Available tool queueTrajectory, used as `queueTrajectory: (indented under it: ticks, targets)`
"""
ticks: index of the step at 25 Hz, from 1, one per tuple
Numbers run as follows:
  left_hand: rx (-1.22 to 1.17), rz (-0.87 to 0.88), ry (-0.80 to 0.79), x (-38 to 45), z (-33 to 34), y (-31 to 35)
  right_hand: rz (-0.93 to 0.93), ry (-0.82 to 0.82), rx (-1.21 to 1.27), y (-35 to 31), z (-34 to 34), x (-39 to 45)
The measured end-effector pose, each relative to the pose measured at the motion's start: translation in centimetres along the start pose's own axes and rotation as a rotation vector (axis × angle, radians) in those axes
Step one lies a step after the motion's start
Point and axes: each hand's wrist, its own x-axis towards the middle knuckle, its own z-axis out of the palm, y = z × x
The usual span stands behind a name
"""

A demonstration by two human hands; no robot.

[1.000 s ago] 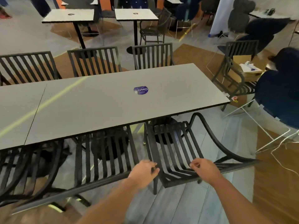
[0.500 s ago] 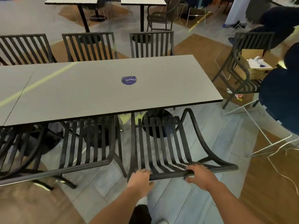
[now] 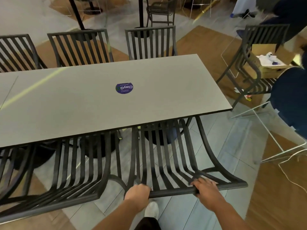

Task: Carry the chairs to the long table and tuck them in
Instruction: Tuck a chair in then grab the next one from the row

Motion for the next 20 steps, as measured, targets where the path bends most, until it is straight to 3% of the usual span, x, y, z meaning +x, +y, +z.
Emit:
queueTrajectory:
  ticks: [13, 20]
  targets:
    - [-0.024, -0.018, 0.063, 4.8, -3.3, 4.0, -0.063, -0.074, -0.083, 5.1, -4.7, 5.7]
    - [-0.121, -0.15, 0.058, 5.3, -2.3, 7.8, -0.171, -0.095, -0.093, 9.0, -5.9, 6.2]
